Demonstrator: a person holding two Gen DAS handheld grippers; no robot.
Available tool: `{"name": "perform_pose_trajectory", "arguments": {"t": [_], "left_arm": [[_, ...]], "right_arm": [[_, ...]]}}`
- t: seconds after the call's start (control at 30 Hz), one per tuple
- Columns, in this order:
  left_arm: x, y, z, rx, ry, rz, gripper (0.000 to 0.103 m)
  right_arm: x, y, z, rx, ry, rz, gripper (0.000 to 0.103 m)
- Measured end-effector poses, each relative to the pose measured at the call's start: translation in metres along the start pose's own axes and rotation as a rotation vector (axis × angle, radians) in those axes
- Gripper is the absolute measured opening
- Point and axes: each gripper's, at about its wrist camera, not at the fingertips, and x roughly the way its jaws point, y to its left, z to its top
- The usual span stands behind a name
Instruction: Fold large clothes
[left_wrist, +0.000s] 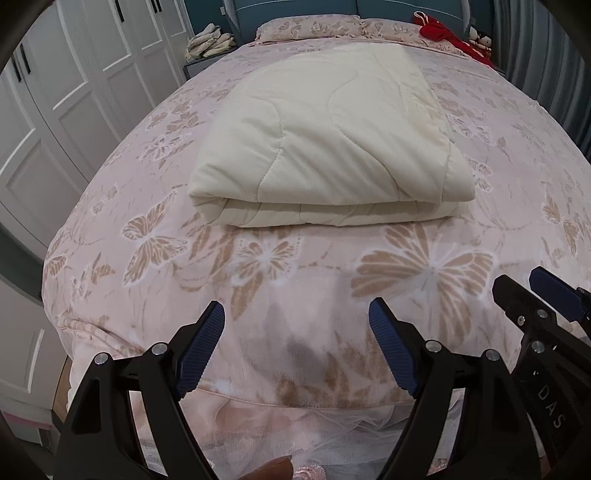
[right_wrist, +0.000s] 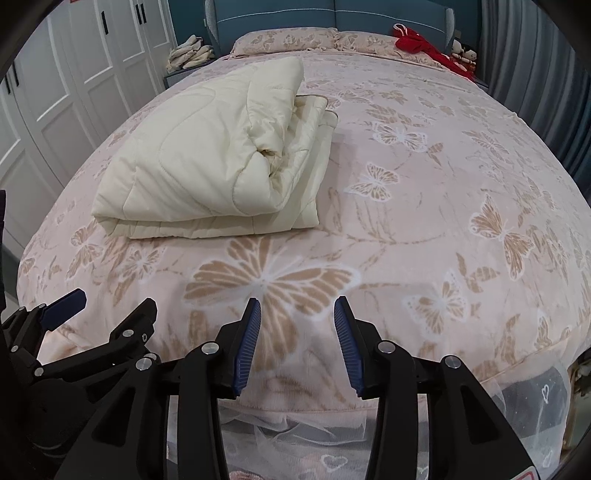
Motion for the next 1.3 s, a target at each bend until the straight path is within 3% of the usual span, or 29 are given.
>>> {"name": "perform_pose_trajectory", "arguments": {"t": [1.3], "left_arm": [[-0.009, 0.016, -0.019, -0.035, -0.037, 0.0, 0.078]], "right_arm": [[-0.008, 0.019, -0.017, -0.032, -0.031, -0.033, 0.042]]}}
